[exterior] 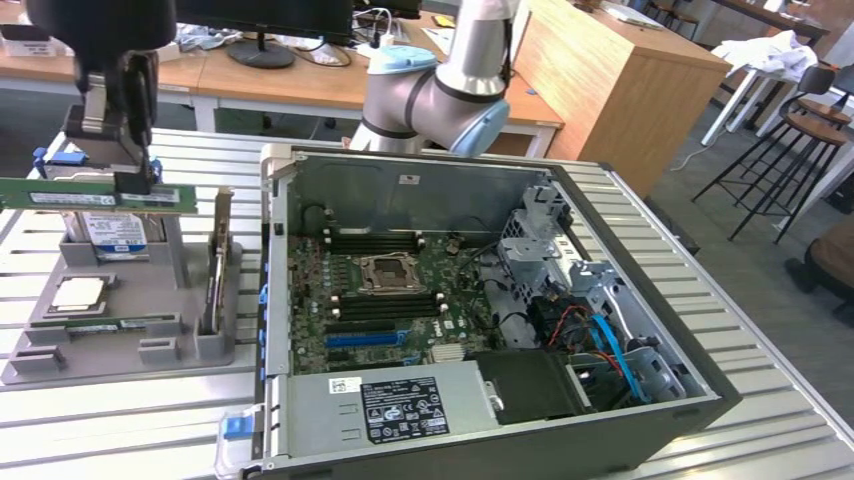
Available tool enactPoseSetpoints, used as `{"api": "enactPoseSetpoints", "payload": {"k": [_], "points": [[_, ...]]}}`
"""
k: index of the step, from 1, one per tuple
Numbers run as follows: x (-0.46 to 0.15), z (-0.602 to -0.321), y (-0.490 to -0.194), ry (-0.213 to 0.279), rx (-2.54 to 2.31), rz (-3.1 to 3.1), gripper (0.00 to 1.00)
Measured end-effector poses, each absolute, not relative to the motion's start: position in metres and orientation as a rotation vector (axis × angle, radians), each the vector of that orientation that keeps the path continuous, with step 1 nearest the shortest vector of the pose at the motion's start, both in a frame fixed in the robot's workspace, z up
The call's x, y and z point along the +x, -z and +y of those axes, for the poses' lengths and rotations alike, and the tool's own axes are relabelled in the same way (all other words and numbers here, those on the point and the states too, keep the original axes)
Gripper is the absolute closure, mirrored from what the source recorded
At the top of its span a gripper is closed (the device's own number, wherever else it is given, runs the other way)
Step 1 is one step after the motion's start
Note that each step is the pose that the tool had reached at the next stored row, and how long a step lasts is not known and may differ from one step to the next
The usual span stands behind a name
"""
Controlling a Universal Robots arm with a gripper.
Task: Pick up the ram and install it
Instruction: 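Pick up the ram and move it above insertion slot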
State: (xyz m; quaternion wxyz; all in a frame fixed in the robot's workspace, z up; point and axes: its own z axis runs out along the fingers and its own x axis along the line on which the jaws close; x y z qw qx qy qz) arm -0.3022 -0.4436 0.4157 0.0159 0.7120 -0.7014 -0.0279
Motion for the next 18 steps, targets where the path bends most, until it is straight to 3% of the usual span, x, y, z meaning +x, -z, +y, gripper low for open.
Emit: {"api": "enactPoseSetpoints", "payload": {"k": [18], "points": [[-0.235,-0.444,-0.416,0.087,2.217,-2.178,0.88]]}}
